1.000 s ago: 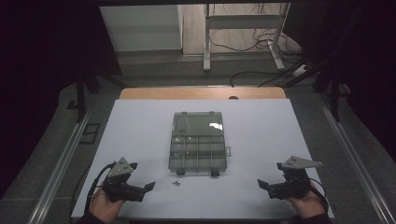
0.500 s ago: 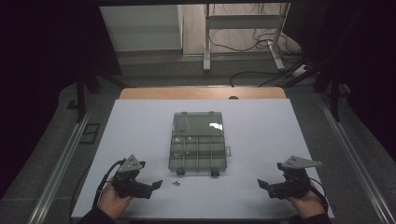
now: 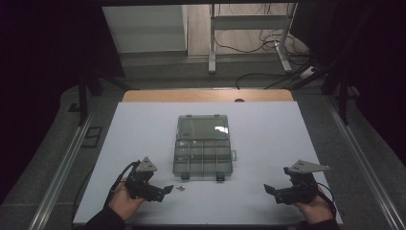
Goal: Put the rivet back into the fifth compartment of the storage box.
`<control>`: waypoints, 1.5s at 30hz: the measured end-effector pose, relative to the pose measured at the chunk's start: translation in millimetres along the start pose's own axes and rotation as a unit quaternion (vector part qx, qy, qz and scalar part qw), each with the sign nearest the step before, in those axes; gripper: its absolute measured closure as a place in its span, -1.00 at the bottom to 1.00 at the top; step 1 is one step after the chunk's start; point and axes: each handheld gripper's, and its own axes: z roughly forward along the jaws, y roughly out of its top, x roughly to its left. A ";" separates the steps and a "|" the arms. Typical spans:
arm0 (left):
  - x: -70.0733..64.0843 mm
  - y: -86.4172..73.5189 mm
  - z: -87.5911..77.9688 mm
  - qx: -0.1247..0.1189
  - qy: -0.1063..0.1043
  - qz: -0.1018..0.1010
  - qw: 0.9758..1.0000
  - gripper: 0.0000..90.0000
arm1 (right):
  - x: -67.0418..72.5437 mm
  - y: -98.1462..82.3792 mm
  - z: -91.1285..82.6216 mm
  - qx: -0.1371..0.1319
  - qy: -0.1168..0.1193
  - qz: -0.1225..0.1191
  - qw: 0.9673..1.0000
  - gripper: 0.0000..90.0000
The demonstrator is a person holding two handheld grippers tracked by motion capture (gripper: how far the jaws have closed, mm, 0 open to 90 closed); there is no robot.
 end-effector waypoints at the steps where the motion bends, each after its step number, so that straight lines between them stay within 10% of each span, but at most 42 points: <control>1: -0.2 0.7 0.9 0.002 -0.003 0.000 1.000 -0.97 | 0.0 0.0 0.1 0.000 0.000 0.000 1.000 -0.99; 9: -2.8 5.8 10.4 0.019 -0.028 0.018 0.999 -0.89 | -0.1 0.2 0.7 0.004 0.001 -0.002 1.000 -0.99; 32: -12.2 15.2 32.3 0.061 -0.061 0.073 0.994 0.42 | 1.4 0.5 1.7 0.009 0.000 -0.008 1.000 -0.99; 45: -9.7 15.0 40.5 0.068 -0.070 0.088 0.991 0.66 | 1.4 -0.4 0.8 0.008 -0.002 -0.006 1.000 -0.99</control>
